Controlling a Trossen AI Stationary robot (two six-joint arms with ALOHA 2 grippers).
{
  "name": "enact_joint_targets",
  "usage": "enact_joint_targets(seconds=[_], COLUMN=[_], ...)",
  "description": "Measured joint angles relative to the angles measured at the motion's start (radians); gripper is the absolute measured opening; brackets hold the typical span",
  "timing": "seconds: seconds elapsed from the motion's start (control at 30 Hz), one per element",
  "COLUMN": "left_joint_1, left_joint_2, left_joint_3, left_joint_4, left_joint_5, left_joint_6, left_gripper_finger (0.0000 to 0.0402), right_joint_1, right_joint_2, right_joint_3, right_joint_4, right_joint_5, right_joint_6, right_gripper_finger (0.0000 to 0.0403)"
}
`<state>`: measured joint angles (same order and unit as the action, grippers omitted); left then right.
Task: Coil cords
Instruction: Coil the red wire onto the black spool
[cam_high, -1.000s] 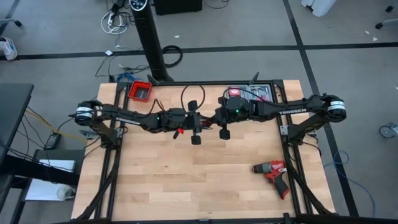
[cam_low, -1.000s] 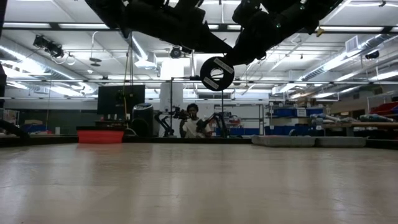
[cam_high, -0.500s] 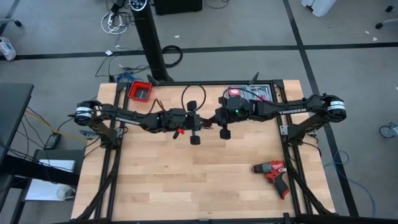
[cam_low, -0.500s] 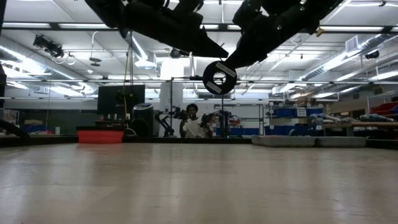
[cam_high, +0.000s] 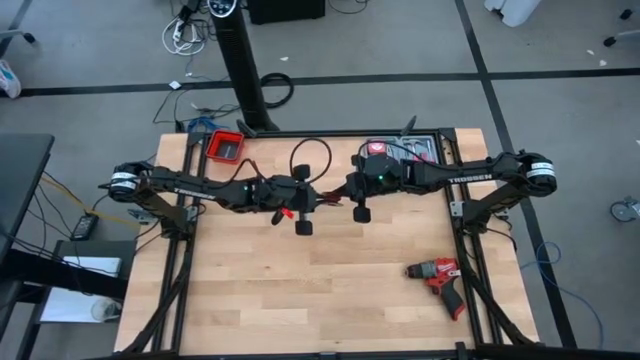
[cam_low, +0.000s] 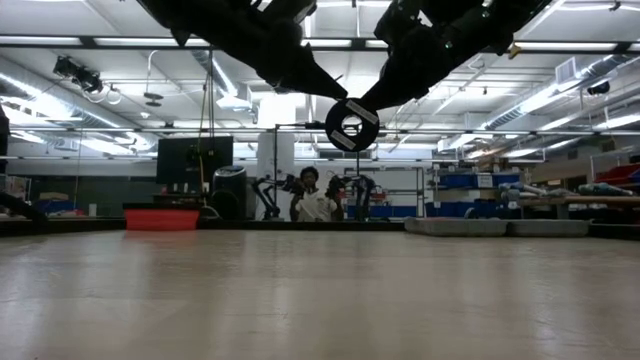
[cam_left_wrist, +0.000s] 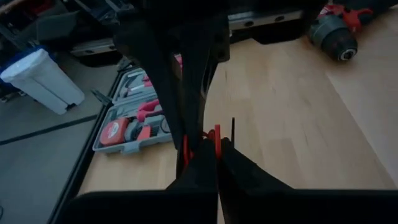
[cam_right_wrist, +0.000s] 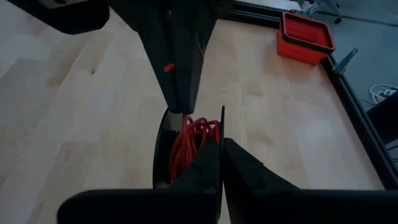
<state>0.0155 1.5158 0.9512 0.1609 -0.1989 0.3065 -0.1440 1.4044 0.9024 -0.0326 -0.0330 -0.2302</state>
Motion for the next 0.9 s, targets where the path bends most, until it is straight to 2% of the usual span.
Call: enact_joint_targets(seconds=[0.27,0.53,0.9], left_joint_1=[-0.003,-0.003,-0.003], left_joint_2=[0.0,0.005,0.006], left_joint_3=[0.0,0.0,0.0], left_joint_4=[-0.014,-0.029,-0.079], left_joint_5=[-0.002,-0.021,-0.02], left_joint_6=[-0.028,-0.06,-0.105], left_gripper_finger=[0.0002,0.003,0.0032], right_joint_1=[0.0,0.005,0.013], right_joint_2=[0.0,0.001,0.001], right_joint_3=[0.0,-0.002,-0.002], right_joint_4=[0.0,-0.017,-0.013], right_joint_5=[0.001,-0.014,-0.013], right_joint_6=[0.0,0.0,0.009], right_gripper_finger=[0.0001,0.0001,0.0001])
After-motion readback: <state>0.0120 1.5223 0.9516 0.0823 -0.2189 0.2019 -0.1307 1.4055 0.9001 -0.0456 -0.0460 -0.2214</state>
